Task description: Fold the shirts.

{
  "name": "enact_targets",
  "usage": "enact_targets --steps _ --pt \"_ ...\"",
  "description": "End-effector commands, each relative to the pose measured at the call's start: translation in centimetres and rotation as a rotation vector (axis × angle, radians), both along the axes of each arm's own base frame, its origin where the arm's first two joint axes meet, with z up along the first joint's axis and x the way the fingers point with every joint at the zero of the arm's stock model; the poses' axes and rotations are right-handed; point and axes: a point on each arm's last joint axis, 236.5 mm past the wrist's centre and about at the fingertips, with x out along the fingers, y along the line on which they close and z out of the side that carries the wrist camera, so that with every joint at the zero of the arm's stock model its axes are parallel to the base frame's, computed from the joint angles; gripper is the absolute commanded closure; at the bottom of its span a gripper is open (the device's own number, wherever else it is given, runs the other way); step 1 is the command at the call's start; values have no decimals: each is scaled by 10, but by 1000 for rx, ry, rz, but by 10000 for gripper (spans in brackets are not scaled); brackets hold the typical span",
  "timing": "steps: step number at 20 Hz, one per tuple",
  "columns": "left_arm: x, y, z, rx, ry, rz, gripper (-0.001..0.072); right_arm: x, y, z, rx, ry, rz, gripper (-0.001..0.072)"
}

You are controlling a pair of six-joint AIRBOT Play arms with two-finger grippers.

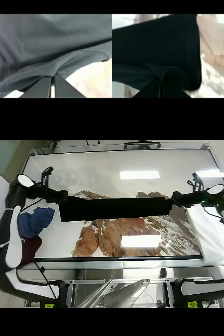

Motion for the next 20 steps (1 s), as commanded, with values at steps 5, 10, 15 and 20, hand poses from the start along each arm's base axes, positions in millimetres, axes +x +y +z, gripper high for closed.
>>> enact_targets --steps 5,10,15,20 --pt "53 4 -83 34 103 -26 693 36 -7 -96 -100 65 37 692" --pt "54 22 -107 115 173 -21 693 30 -25 -98 -208 85 94 692" --pt "52 23 -107 122 178 -24 694 33 -24 -92 -214 77 108 692" --pt "60 -21 -64 -85 112 -33 359 26 -7 -58 -184 95 198 183"
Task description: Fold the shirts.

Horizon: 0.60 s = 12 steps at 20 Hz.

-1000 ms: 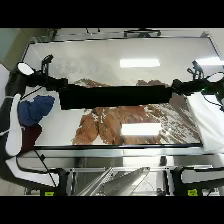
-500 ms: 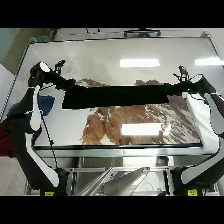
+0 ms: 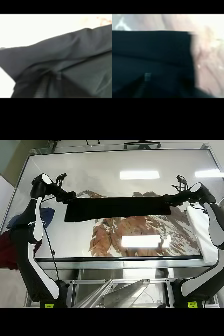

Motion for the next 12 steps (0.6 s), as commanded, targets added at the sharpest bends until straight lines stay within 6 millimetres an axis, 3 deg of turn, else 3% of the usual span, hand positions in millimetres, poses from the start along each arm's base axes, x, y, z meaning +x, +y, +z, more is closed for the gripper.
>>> enact_targets --steps 1,2,4,6,12 --pt "6 -36 42 -169 -65 -9 256 -4 8 34 22 15 61 182" --pt "7 -39 55 -182 -86 -11 213 -1 4 43 12 9 70 182" --pt "8 -38 77 -177 -128 -15 211 -2 -8 48 -30 31 46 182" --pt "9 -37 90 -174 -158 -14 211 -11 -3 48 -15 65 66 186" --pt "-9 -53 91 -182 -103 -72 211 -18 -31 31 -33 118 4 189"
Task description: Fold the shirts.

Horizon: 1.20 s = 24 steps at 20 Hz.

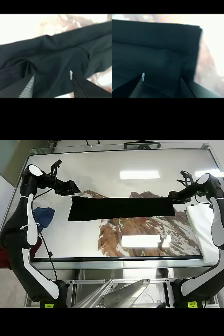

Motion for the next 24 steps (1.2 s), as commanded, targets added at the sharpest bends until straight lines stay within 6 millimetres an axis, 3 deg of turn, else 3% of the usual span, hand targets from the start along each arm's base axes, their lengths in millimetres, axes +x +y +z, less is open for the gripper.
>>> enact_targets --steps 1,4,11,13,14,15,17,20,22,24 --pt "-11 -15 4 -10 20 -45 211 -7 -19 -13 9 48 -51 189" --pt "-15 -34 4 -9 19 -81 212 -9 -25 -25 75 71 -92 189" --pt "-25 -83 4 -9 4 -166 228 -15 -9 -48 199 105 -31 214" --pt "-29 -98 5 -6 -19 -212 535 -15 4 -44 251 83 19 448" --pt "-30 -108 5 -3 -36 -237 663 -13 5 -43 259 77 21 514" --pt "-31 -118 5 -4 -48 -248 689 -13 7 -43 265 71 28 649" --pt "-30 -140 2 -9 -73 -267 684 -14 9 -40 273 74 43 692" --pt "-43 -182 -32 -7 -43 -326 684 -18 21 -12 337 84 90 692" --pt "-49 -214 -61 -8 -35 -351 684 -16 34 27 405 55 116 693" --pt "-54 -243 -84 -12 -43 -361 684 -16 56 85 514 -19 164 693"
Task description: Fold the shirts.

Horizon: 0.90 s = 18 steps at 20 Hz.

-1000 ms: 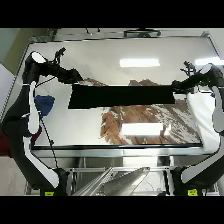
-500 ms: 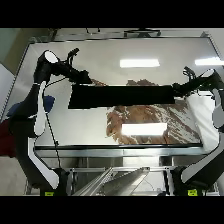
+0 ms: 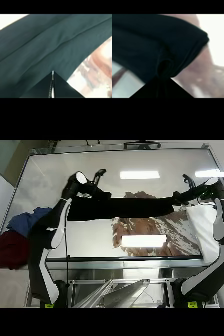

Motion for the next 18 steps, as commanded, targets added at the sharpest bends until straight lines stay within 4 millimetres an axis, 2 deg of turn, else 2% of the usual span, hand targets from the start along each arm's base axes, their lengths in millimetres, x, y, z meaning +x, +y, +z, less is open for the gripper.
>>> enact_targets --steps 1,3,4,5,8,10,12,14,16,18 --pt "-9 -51 -39 -5 -18 -22 684 -2 40 99 220 -114 61 693" --pt "-20 -74 -56 -2 -11 -34 683 -2 61 164 353 -235 69 693" --pt "-27 -84 -63 -4 -7 -46 682 -4 68 188 391 -281 74 693" --pt "-31 -94 -66 -21 1 -48 682 -8 73 204 406 -311 84 693" --pt "-31 -113 -60 -77 -9 -26 682 -17 83 219 396 -326 107 693" --pt "-32 -121 -38 -123 -2 -43 684 -18 90 220 399 -318 117 693" --pt "-39 -121 9 -176 3 -89 686 -19 102 219 406 -304 128 693" --pt "-43 -95 81 -217 -33 -126 692 -16 118 220 407 -308 135 693" --pt "-46 -44 166 -237 -137 -132 693 -10 142 221 408 -330 141 693" --pt "-49 19 254 -263 -313 -43 690 -6 183 223 412 -357 163 693"
